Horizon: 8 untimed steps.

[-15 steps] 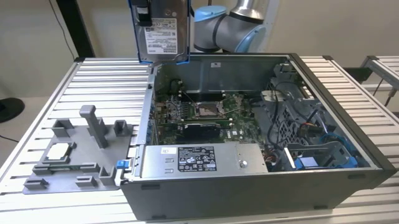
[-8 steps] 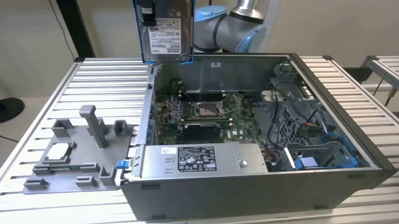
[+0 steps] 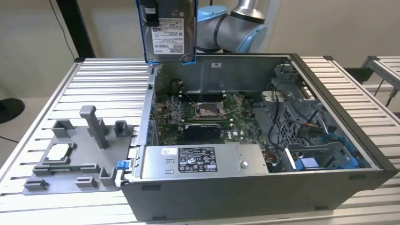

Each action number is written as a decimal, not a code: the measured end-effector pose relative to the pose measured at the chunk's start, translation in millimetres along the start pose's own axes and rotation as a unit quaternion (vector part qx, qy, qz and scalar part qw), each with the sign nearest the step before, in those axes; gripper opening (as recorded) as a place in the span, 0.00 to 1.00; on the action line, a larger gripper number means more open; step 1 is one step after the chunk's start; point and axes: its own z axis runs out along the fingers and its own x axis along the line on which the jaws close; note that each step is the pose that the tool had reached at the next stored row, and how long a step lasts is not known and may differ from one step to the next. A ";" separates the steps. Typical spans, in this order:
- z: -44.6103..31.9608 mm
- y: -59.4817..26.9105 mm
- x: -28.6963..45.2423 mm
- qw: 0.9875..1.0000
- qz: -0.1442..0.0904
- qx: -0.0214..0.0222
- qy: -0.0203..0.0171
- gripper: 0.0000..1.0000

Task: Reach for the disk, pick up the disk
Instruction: 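Pick up the disk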

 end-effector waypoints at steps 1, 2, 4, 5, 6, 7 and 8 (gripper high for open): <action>0.0 -1.0 0.0 1.000 0.000 0.000 0.000 0.00; 0.0 -2.2 -0.1 1.000 0.000 0.000 0.000 0.00; 0.0 -7.9 -0.4 1.000 0.000 0.000 0.000 0.00; 0.0 -11.0 -0.5 1.000 0.000 0.000 0.000 0.00; 0.0 -13.8 -0.6 1.000 0.000 0.000 0.000 0.00; 0.1 -16.0 -0.7 1.000 0.000 0.000 0.000 0.00; 0.0 -18.0 -0.8 1.000 0.000 0.000 0.000 0.00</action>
